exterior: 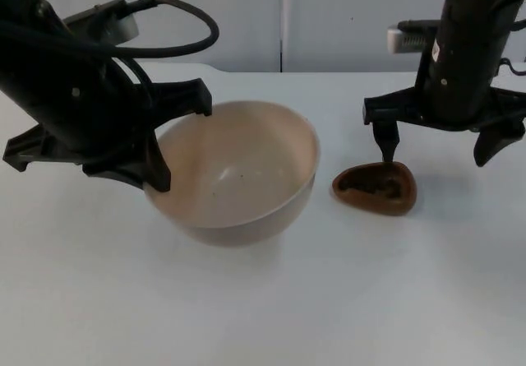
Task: Pick up the bowl with the left hand and pour the coffee beans from the cup into the bowl with the right hand.
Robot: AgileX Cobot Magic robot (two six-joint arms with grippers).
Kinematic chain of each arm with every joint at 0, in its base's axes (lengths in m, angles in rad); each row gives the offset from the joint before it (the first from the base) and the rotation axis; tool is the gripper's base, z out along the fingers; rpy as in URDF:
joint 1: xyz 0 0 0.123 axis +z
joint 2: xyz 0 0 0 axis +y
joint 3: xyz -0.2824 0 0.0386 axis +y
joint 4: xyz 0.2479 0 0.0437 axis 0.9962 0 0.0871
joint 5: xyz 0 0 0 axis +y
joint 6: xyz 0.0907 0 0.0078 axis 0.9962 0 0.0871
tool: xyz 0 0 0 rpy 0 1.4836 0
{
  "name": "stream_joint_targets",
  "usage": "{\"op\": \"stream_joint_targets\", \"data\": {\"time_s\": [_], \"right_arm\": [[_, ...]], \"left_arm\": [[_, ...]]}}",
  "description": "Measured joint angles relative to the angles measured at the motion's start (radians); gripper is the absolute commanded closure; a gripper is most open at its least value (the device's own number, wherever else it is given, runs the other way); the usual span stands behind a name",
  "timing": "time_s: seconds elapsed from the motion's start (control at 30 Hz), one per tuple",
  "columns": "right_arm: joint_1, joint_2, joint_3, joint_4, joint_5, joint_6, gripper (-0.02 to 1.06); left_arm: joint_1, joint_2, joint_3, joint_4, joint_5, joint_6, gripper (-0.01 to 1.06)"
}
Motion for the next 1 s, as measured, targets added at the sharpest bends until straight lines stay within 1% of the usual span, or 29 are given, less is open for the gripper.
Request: {"op": "stream_joint_targets", "data": {"time_s": [0.13, 0.33, 0.6, 0.73, 1.0], "right_arm": [[0.0, 0.032, 0.0, -0.006, -0.025, 0.002, 0.17], [0.0, 0.046, 0.0, -0.025, -0.069, 0.008, 0.17], [0.0, 0.051, 0.0, -0.03, -0.086, 0.01, 0.17], [0.0, 0.065, 0.0, -0.03, -0.093, 0.01, 0.21], [0.0, 0.087, 0.0, -0.03, -0.111, 0.01, 0.22]], "left_arm": [[0.0, 0.0, 0.0, 0.0, 0.0, 0.0, 1.05], [0.0, 0.0, 0.0, -0.002, -0.002, 0.0, 1.05], [0.0, 0.0, 0.0, -0.008, -0.002, 0.0, 1.05], [0.0, 0.0, 0.0, -0.008, -0.002, 0.0, 1.05], [0.0, 0.0, 0.0, -0.008, -0.004, 0.0, 1.05]]}}
